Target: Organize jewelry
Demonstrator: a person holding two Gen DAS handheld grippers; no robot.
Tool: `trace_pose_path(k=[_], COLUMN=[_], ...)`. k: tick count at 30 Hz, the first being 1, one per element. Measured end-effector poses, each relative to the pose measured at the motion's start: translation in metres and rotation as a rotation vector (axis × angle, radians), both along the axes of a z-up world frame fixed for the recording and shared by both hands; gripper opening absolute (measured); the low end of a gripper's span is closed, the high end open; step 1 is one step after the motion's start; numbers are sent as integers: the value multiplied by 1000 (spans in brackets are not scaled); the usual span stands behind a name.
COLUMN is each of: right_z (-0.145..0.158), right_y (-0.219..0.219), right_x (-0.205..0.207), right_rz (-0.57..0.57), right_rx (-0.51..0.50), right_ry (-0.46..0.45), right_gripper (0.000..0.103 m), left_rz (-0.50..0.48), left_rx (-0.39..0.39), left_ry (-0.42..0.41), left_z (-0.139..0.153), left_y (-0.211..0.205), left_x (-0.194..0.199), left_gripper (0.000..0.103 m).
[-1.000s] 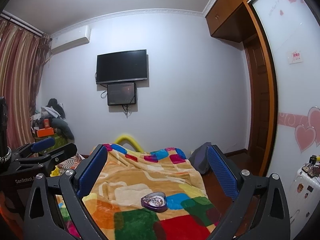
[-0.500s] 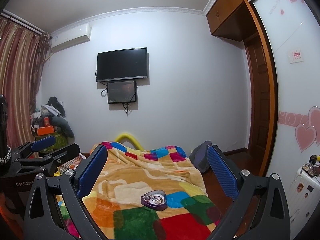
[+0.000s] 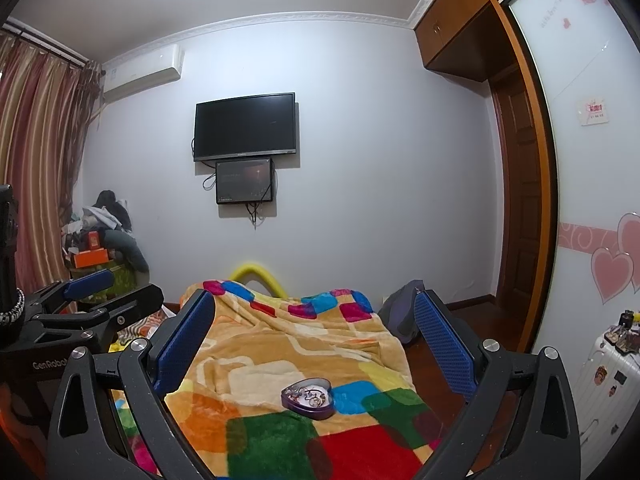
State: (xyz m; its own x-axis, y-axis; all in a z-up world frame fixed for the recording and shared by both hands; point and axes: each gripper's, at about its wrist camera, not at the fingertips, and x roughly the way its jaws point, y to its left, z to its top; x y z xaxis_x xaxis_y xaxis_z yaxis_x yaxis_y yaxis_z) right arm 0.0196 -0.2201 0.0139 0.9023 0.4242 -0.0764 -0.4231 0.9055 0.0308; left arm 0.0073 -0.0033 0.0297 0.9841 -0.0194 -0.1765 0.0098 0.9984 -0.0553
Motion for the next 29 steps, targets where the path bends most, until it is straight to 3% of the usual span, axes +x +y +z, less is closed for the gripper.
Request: trace_pose_path(k=[29], right_z=[-4], right_y=[1], right_x=[14], right_rz=[-10], right_rx=[-2], right_ry=[35], right_gripper=[99], left_rz=[-19], left_rx=[-27], left_ry=[31], left_z=[-7], left_y=[8], left_x=[11], left_gripper=[103])
